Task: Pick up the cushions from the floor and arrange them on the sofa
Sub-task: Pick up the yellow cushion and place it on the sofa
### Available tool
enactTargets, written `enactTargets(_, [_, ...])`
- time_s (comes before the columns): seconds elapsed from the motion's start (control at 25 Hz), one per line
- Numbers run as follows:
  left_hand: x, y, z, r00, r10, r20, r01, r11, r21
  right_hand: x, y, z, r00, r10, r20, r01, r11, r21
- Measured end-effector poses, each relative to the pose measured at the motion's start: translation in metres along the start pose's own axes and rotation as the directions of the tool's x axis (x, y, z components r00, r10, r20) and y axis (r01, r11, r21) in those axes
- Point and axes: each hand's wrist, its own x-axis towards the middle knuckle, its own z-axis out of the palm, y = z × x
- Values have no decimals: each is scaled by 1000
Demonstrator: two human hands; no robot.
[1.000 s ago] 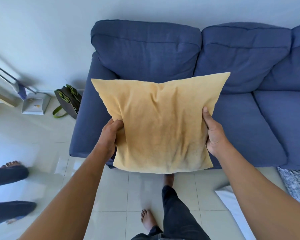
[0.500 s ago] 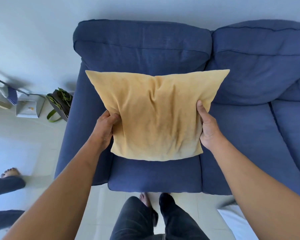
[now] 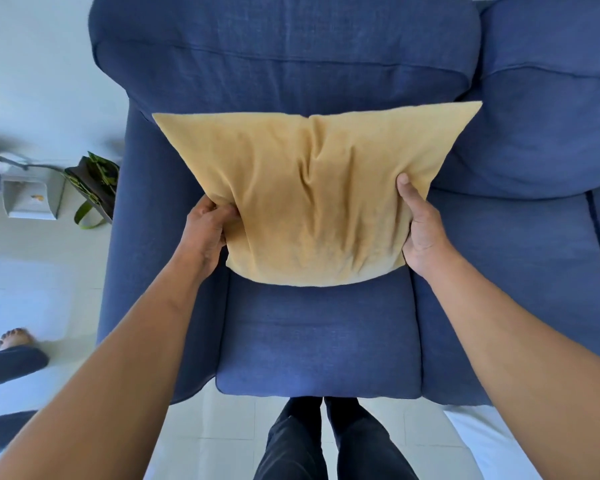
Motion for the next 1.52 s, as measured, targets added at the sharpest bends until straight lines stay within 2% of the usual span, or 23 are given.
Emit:
enactTargets(0.12, [37,-3,2,1000,15,2,-15,1000,-7,35,2,3,1000,9,-18,-9,1000,-18])
enactTargets(0.28, [77,-15,12,995,-89,-38,92,991,94,66,16,4,980,166,-113,-180,975,-127])
enactTargets(0.36, [87,-14,15,992,-119,-35,122,987,105,74,13,6,973,184,-140,-202,971,-125])
enactTargets(0.44, [93,0,15,992,-120,-43,123,990,76,79,-1,9,972,144,-184,-164,982,-98])
enactTargets(0.56, [106,37,10,987,-97,-131,86,992,-87,88,-34,13,966,30,-256,-54,994,-90])
enactTargets(0.64, [117,64,8,984,-61,-167,36,988,-147,92,-54,20,963,-22,-268,-23,986,-163])
enactTargets(0.72, [121,81,8,990,2,-140,-7,999,-39,92,-67,22,964,-43,-263,-29,964,-264])
enactTargets(0.8, [121,86,3,987,86,-137,-82,996,34,91,-75,18,946,-98,-307,10,961,-275])
enactTargets(0.92, [112,81,-12,978,150,-141,-156,987,-31,84,-74,7,928,-159,-336,84,970,-227])
enactTargets(1.12, [104,65,-11,977,96,-192,-89,995,43,75,-56,6,930,-66,-363,-45,956,-291])
enactTargets(1.36, [87,80,-9,961,83,-263,-65,995,76,54,-74,13,932,-106,-346,-9,949,-315])
enactTargets(1.52, [50,60,-9,948,102,-301,-61,988,142,13,-62,16,930,-152,-333,22,931,-363])
